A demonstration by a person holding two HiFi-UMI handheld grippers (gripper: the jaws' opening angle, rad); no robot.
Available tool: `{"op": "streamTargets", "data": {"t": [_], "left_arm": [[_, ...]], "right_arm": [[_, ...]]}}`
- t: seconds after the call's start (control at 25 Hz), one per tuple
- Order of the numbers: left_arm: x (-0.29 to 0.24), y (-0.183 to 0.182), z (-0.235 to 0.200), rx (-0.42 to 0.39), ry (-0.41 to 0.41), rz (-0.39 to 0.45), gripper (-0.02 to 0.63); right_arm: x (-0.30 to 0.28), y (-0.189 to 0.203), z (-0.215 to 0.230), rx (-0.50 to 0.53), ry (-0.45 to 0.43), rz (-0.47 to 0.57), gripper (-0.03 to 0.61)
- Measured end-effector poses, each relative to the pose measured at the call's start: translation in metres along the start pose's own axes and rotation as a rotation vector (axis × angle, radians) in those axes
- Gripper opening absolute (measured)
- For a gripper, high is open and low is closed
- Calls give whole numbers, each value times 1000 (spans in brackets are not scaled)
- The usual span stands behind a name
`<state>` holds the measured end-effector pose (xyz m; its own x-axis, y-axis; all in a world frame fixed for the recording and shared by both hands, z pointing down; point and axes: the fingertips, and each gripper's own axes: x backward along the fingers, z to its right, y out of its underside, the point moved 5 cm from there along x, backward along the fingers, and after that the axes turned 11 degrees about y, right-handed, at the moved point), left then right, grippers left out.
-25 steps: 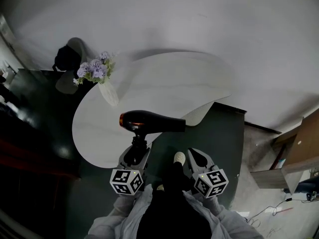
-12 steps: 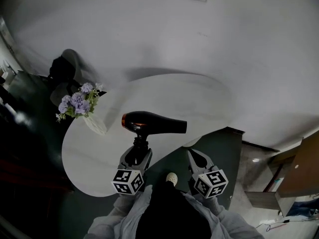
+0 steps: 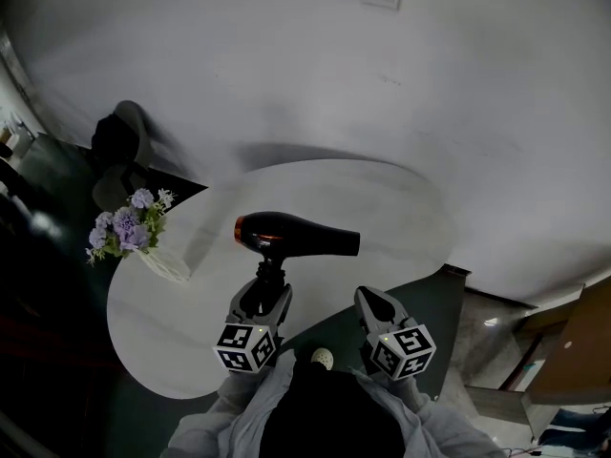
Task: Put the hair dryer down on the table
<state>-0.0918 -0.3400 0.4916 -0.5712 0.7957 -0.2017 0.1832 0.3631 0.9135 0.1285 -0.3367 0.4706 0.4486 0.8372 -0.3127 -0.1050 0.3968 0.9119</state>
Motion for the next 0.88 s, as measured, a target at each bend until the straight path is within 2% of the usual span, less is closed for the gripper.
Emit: {"op": "streamTargets", "data": {"t": [0.48,0.88], "left_arm": [[-35,7,-3,40,15,-12,261],[-117,-1,-32,80,6,-55,261]], "right_arm": [[-16,11,22,-31,6,-35,9],[-66,-10,63,-21,2,-71,9]]}}
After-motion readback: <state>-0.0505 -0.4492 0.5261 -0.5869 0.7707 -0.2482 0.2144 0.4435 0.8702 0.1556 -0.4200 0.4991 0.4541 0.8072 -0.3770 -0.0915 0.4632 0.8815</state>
